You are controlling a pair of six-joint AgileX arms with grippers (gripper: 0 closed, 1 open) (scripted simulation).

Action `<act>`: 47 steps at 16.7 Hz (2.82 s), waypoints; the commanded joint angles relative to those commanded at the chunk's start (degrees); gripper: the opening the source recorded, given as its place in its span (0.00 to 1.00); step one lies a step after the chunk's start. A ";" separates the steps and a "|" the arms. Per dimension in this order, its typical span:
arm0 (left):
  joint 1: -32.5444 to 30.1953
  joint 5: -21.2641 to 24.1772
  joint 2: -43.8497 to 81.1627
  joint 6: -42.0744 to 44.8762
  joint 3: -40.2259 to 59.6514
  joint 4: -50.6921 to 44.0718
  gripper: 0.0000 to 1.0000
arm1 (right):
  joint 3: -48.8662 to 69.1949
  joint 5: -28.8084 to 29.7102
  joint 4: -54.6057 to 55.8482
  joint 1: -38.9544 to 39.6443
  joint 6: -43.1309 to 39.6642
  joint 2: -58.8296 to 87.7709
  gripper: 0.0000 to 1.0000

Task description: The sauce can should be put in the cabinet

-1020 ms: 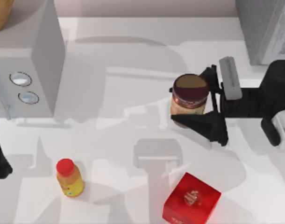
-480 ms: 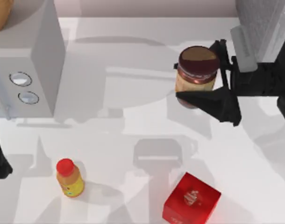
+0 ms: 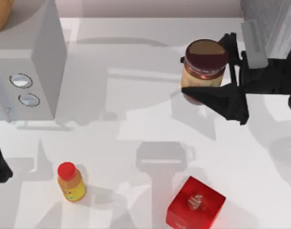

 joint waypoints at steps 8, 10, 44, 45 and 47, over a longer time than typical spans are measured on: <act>0.00 0.00 0.00 0.00 0.00 0.00 1.00 | -11.96 18.52 -17.14 -4.46 -2.27 -29.03 0.00; 0.00 0.00 0.00 0.00 0.00 0.00 1.00 | -16.59 25.33 -23.43 -6.10 -2.58 -39.11 0.00; 0.00 0.00 0.00 0.00 0.00 0.00 1.00 | -14.94 74.69 -73.47 -10.54 -2.46 -83.98 0.00; 0.00 0.00 0.00 0.00 0.00 0.00 1.00 | -9.90 75.32 -75.02 -10.11 -2.49 -80.17 0.00; 0.00 0.00 0.00 0.00 0.00 0.00 1.00 | 0.52 76.61 -78.18 -9.22 -2.50 -72.37 0.00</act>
